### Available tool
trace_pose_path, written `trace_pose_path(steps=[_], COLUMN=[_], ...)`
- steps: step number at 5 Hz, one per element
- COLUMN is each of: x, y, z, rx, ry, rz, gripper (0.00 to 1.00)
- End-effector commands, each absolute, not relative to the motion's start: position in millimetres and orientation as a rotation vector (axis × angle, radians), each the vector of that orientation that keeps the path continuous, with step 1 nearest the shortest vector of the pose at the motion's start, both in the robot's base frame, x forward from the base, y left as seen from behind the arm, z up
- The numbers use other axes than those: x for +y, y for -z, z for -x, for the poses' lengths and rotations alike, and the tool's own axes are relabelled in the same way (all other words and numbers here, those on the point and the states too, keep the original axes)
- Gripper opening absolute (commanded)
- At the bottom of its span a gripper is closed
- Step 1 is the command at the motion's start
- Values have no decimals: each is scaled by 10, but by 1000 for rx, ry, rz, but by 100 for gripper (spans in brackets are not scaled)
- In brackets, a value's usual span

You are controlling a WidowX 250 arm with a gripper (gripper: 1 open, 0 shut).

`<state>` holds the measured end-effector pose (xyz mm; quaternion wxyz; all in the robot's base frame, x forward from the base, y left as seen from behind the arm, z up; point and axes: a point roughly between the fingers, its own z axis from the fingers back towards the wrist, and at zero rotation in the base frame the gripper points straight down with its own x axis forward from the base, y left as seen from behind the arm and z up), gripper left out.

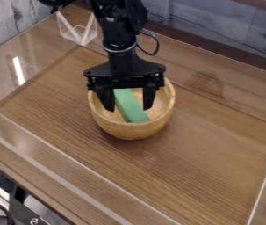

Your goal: Move green stick from inside the wooden bowl to the table next to it

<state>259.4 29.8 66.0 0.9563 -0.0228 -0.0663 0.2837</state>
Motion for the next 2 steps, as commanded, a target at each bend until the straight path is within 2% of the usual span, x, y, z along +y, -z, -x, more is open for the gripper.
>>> trace_pose_path(steps=[1,2], x=[314,301], y=[-740,-756], z=[-2626,-2627], rx=[-166,-167], ry=[-590,-593], rz=[46,44], gripper=[100,100])
